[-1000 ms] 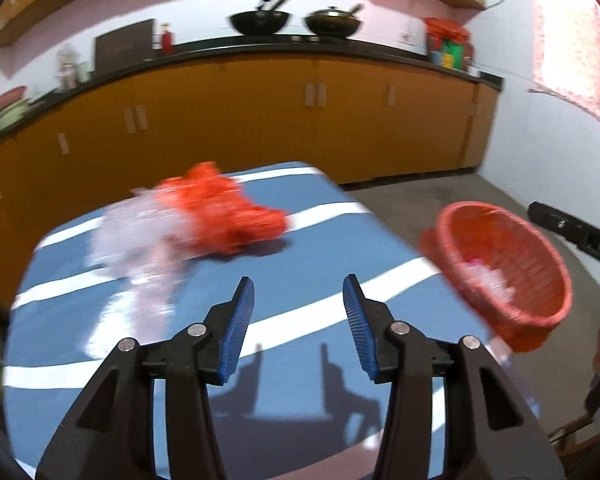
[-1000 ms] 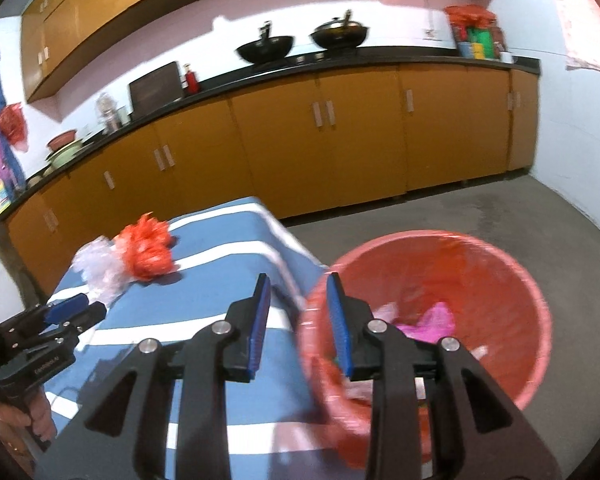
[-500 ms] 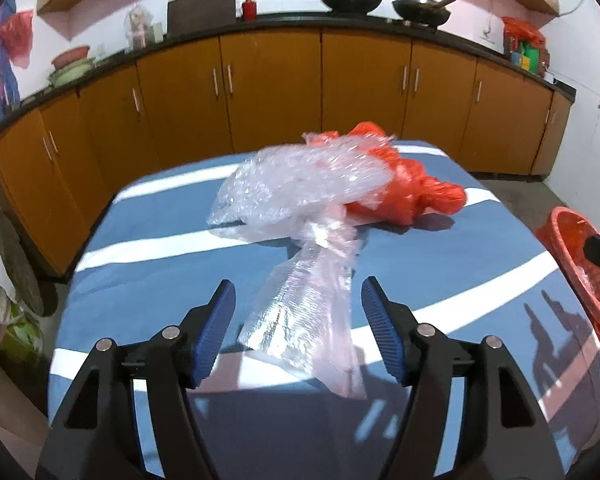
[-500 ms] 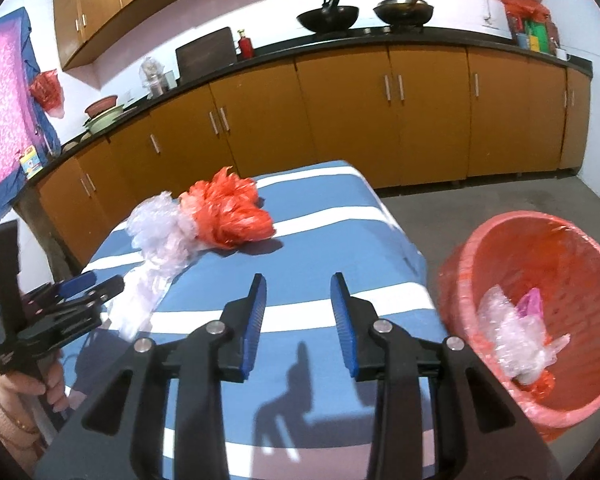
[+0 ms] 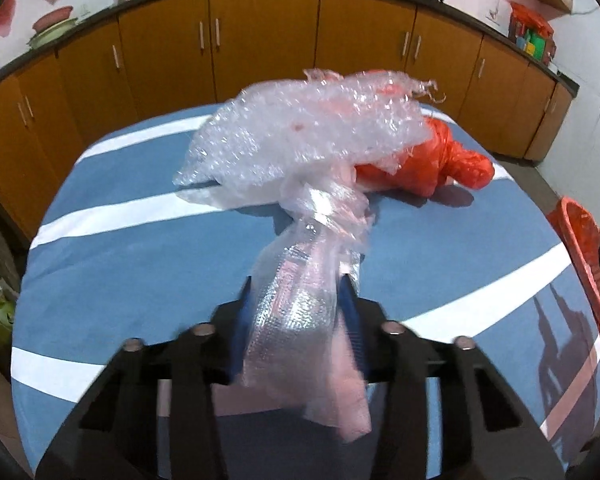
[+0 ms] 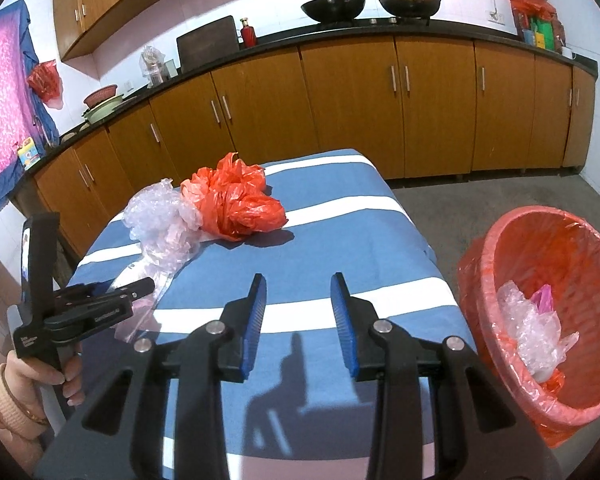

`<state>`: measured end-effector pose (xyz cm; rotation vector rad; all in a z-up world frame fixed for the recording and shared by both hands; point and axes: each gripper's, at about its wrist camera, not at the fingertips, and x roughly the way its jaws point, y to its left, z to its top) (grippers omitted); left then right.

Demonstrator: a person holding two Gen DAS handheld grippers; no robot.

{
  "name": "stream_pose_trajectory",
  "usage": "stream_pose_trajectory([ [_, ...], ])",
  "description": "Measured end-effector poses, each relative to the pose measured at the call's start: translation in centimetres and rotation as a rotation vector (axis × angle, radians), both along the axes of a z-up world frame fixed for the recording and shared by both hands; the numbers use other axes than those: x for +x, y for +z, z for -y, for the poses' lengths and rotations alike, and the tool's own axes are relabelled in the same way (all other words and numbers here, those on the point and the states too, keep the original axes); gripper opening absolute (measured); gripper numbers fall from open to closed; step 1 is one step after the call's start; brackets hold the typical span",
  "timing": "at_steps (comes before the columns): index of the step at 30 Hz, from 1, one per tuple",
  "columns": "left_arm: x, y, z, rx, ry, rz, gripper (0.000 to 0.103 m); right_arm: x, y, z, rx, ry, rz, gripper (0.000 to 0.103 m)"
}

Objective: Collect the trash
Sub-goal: 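Grasp a clear plastic bag with the left tool while the right tool moves toward the red bags, then grasp a red bag on the table with the right tool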

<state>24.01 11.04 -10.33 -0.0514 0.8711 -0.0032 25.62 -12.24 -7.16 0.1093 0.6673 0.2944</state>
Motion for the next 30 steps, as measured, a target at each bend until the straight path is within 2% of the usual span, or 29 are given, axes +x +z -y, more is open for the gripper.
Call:
stream_pose_trajectory([
  [1, 0.0, -0.2, 0.1, 0.002, -0.009, -0.007, 0.023, 0.0, 0.0, 0.0, -0.001, 0.001, -0.001, 0.034],
  [2, -0.1, -0.2, 0.1, 0.000, -0.014, -0.007, 0.016, 0.0, 0.0, -0.1, -0.002, 0.001, -0.002, 0.034],
  [4, -0.3, -0.2, 0.0, -0.005, -0.028, -0.005, 0.005, 0.1, 0.0, -0.1, -0.003, 0.003, -0.002, 0.034],
  [5, -0.5, -0.2, 0.0, -0.002, -0.032, -0.004, 0.003, 0.1, 0.0, -0.2, -0.003, 0.004, -0.002, 0.034],
  [15, -5.5, 0.9, -2.4, 0.013, -0.080, 0.043, 0.001, 0.6, 0.2, -1.3, 0.000, 0.029, -0.006, 0.034],
  [22, -9.5, 1.3, -4.4, 0.002, -0.055, 0.077, 0.001, 1.4, -0.2, -4.3, -0.016, 0.073, -0.011, 0.034],
  [30, -9.9, 3.3, -3.9, -0.037, -0.089, 0.142, 0.001, 3.8, -0.1, -7.1, -0.040, 0.076, 0.001, 0.034],
])
